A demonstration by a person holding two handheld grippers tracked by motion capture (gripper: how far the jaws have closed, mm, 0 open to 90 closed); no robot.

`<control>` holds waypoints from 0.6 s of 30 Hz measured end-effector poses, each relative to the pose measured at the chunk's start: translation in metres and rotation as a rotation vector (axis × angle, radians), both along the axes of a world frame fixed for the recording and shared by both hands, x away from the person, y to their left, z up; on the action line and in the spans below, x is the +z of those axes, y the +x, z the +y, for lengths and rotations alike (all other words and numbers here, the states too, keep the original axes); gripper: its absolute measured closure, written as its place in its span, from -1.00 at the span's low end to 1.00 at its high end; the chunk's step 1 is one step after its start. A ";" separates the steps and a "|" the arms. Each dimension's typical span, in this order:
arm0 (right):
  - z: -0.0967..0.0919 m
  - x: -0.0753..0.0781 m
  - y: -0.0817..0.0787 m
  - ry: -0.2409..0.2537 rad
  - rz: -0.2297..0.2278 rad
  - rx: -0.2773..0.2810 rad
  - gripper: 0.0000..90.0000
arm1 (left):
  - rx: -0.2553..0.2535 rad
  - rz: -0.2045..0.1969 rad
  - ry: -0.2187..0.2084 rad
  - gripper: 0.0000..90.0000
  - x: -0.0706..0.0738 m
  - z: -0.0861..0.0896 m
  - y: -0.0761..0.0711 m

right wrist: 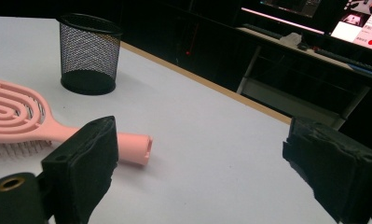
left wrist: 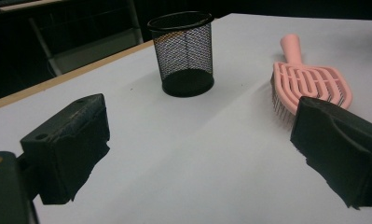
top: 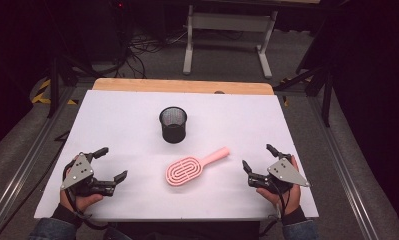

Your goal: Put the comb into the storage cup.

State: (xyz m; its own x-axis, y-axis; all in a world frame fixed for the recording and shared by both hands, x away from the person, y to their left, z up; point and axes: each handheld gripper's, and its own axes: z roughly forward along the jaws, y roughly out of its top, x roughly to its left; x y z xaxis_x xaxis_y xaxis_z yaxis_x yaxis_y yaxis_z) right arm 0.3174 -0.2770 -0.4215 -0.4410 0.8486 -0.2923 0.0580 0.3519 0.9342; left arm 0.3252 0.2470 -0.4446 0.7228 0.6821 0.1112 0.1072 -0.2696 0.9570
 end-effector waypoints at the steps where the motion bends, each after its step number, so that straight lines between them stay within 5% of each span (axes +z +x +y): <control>1: 0.000 0.000 0.000 0.001 0.002 0.000 -0.77 | -0.001 0.000 0.007 -0.88 0.000 0.000 0.000; 7: -0.003 0.001 0.006 0.040 0.024 -0.011 -0.69 | 0.001 0.027 -0.004 -0.87 -0.003 0.002 0.002; 18: 0.001 0.009 0.014 0.061 0.028 -0.021 -0.53 | -0.011 0.019 0.013 -0.87 -0.003 0.001 -0.003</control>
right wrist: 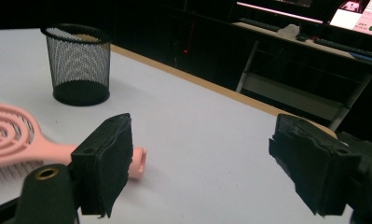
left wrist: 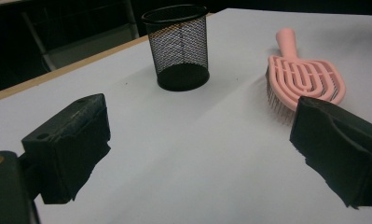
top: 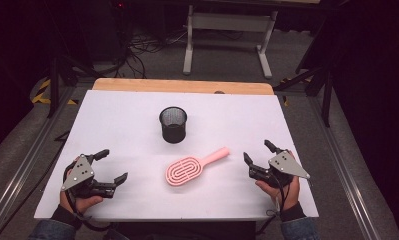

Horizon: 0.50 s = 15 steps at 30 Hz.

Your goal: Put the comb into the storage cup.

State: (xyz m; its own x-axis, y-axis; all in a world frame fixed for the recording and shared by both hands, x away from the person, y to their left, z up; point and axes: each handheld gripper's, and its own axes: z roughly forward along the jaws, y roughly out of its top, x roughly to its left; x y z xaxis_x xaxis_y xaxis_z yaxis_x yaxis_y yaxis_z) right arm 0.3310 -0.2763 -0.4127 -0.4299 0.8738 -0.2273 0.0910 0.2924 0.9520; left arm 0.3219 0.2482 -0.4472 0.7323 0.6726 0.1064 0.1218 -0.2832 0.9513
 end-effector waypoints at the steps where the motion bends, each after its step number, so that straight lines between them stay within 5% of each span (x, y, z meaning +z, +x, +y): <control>1: 0.001 0.002 0.001 0.009 -0.001 0.002 -0.53 | 0.000 0.000 0.000 -0.87 0.000 0.000 0.000; 9: 0.013 0.006 0.012 -0.010 -0.010 0.025 -0.25 | 0.004 0.001 0.011 -0.86 -0.001 -0.001 0.000; 15: 0.018 0.011 0.020 -0.002 0.007 0.068 0.33 | 0.003 0.003 0.017 -0.86 -0.001 -0.001 0.001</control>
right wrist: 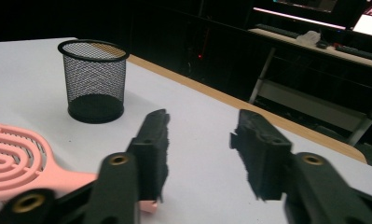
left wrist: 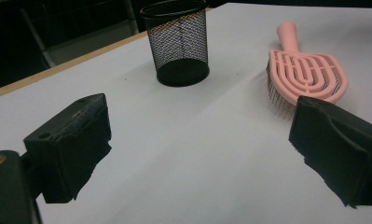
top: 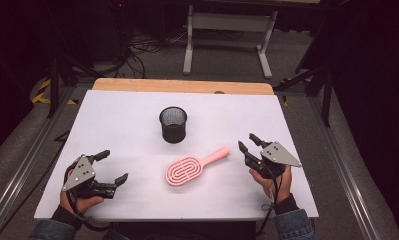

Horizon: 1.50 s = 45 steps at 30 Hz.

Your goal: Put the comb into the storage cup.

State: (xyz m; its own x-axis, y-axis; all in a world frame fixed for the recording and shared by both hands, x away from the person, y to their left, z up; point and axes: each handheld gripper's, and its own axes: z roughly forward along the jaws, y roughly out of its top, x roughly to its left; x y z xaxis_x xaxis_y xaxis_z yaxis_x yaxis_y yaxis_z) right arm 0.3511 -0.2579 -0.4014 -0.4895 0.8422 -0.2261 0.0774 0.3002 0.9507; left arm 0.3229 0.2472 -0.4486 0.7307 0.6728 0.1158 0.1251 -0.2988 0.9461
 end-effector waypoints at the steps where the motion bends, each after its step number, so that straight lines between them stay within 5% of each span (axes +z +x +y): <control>1: 0.001 0.001 0.001 -0.001 0.003 0.004 0.43 | 0.001 0.004 -0.005 -0.86 0.000 0.000 0.000; 8: 0.009 0.004 0.020 0.022 0.076 0.037 0.94 | 0.000 0.003 -0.008 -0.86 0.000 0.001 0.000; 25: 0.057 -0.023 0.084 -0.100 0.313 0.053 1.00 | -0.010 0.011 -0.008 -0.85 -0.002 0.001 0.001; 31: 0.069 -0.032 0.089 -0.170 0.382 0.070 1.00 | -0.010 0.012 -0.007 -0.85 -0.002 0.002 0.001; 45: 0.074 -0.041 0.088 -0.231 0.515 0.093 1.00 | -0.011 0.012 -0.001 -0.83 -0.003 0.001 0.001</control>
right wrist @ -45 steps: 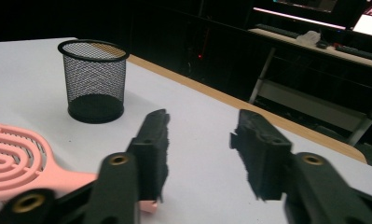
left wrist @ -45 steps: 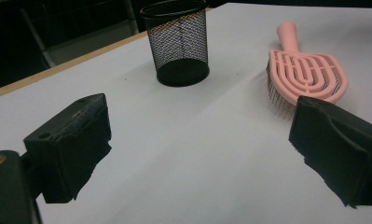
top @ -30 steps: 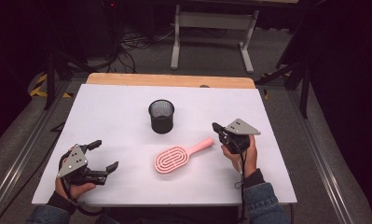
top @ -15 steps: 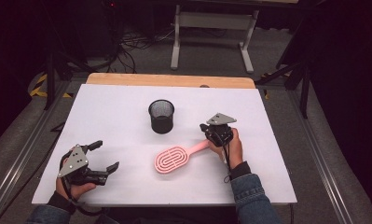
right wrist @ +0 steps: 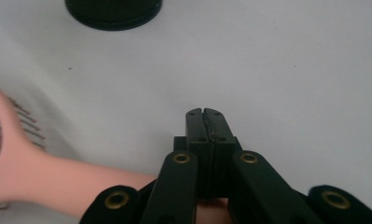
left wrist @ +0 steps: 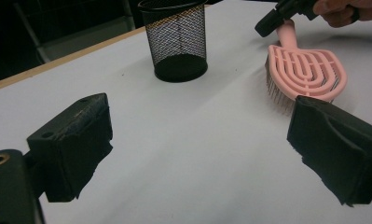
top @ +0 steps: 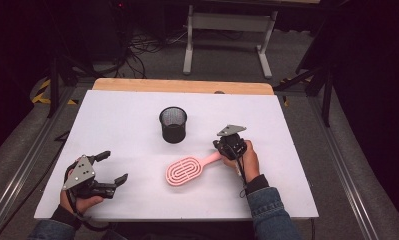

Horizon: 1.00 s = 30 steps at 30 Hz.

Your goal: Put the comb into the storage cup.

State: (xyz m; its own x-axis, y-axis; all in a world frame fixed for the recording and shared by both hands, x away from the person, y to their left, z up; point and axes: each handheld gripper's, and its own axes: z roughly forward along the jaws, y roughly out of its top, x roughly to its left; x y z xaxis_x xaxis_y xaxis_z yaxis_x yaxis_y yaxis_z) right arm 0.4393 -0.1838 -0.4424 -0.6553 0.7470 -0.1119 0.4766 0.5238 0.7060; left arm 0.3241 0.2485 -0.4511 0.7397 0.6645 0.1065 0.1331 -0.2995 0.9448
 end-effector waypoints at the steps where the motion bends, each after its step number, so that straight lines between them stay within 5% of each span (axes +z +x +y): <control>1: 0.001 0.000 -0.002 -0.005 0.008 0.008 1.00 | 0.000 -0.001 0.001 -0.83 0.000 0.000 0.000; 30: 0.001 -0.003 -0.041 -0.077 0.101 0.104 1.00 | -0.005 0.002 0.003 -0.83 0.001 0.001 0.000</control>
